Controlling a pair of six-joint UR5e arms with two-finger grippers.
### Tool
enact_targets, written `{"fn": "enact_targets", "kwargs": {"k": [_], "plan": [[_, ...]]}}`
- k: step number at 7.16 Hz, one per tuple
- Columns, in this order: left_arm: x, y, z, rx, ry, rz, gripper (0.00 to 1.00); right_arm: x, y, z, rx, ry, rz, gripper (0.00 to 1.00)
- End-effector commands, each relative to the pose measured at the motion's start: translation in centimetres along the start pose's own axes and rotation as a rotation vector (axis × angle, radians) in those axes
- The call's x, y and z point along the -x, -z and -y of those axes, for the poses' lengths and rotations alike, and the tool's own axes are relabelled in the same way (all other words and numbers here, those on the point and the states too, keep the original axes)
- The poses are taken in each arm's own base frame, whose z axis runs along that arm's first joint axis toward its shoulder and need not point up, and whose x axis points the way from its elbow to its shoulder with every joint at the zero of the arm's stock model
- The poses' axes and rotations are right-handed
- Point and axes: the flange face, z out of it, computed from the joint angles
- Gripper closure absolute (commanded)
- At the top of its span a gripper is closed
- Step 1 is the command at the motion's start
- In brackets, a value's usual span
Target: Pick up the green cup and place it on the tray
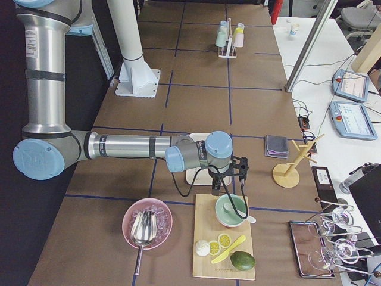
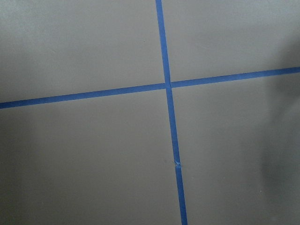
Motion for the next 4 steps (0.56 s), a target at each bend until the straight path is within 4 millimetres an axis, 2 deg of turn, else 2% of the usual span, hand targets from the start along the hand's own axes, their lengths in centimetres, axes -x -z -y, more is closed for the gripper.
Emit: {"fn": "enact_targets", "kwargs": {"k": [1, 4], "plan": [[0.0, 0.1, 0.0, -0.002, 0.001, 0.000, 0.00, 1.6, -3.4, -3.5, -0.004, -0.020, 0.038, 0.00], [-0.5, 0.6, 0.0, -0.011, -0.008, 0.001, 0.00, 3.7, -8.4, -5.8, 0.050, 0.019, -0.044, 0.00]]}}
